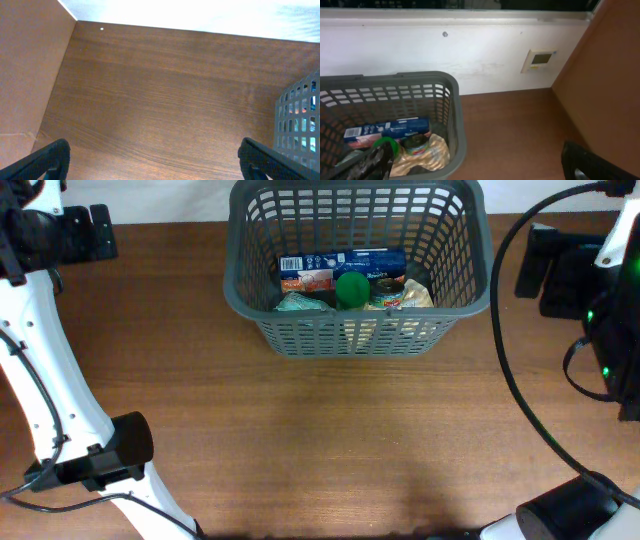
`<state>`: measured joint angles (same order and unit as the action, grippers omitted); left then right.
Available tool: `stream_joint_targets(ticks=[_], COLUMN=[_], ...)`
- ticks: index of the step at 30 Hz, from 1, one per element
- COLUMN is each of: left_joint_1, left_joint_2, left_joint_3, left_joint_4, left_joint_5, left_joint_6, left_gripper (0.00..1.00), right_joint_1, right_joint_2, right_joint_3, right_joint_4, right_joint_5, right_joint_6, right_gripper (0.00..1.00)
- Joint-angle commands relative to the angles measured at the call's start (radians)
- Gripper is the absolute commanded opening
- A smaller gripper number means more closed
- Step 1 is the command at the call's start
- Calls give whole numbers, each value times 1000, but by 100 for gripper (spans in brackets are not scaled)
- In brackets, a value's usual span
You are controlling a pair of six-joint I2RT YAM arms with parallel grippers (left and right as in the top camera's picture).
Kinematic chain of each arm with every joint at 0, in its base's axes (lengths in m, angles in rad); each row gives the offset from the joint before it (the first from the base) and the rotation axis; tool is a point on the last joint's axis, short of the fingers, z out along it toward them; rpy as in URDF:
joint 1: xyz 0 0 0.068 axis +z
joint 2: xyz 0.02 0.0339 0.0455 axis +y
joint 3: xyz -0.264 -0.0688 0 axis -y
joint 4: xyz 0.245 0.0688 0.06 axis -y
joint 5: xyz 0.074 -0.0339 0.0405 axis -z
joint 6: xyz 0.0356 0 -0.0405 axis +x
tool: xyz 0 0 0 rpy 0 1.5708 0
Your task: Pack container
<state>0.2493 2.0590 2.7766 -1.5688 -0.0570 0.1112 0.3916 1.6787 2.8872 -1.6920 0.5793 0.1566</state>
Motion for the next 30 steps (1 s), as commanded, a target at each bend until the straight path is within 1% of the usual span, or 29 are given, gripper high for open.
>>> stream_joint_targets(ticks=[1, 6, 8, 12, 15, 17, 18, 21, 23, 25, 26, 27, 28, 30], left_joint_1=[2, 2, 2, 2, 2, 2, 2, 2, 2, 2, 2, 2, 2, 2], left_joint_2=[-7, -7, -7, -7, -7, -7, -7, -7, -7, -7, -7, -7, -7, -7], left_joint_3=[-6, -6, -6, -6, -6, -6, -6, -6, -6, -6, -6, -6, -6, -6], left_joint_4=[-1, -1, -1, -1, -1, -1, -1, -1, -1, -1, -1, -1, -1, -1], left_joint_5=[0, 0, 0, 0, 0, 0, 0, 0, 0, 0, 0, 0, 0, 0], left_joint_6=[-6, -6, -6, -6, -6, -6, -6, -6, -6, -6, -6, -6, -6, -6], left_gripper=[99, 99, 99, 99, 99, 99, 99, 99, 99, 99, 99, 99, 99, 99], right_joint_1=[0, 0, 0, -1, -2, -51, -83, -163, -250, -305, -355, -375, -414, -435], right_joint_2=[-56, -173, -231, -405, -606, -767, -818, -906, -980, -1019, -1057, -1072, -1112, -1150], right_joint_3=[-4, -6, -34, -198, -450, -704, -799, -990, -1184, -1301, -1421, -1474, -1619, -1753], right_joint_4=[-6, -6, 4, 92, 248, 384, 432, 518, 588, 629, 669, 687, 731, 783], right_joint_5=[55, 57, 58, 56, 45, 29, 16, -38, -138, -219, -309, -349, -447, -515], right_joint_6=[-49, -48, -48, -44, -44, -44, -44, -44, -44, -44, -44, -44, -44, -44], right_gripper=[99, 99, 99, 99, 99, 99, 99, 99, 99, 99, 99, 99, 99, 99])
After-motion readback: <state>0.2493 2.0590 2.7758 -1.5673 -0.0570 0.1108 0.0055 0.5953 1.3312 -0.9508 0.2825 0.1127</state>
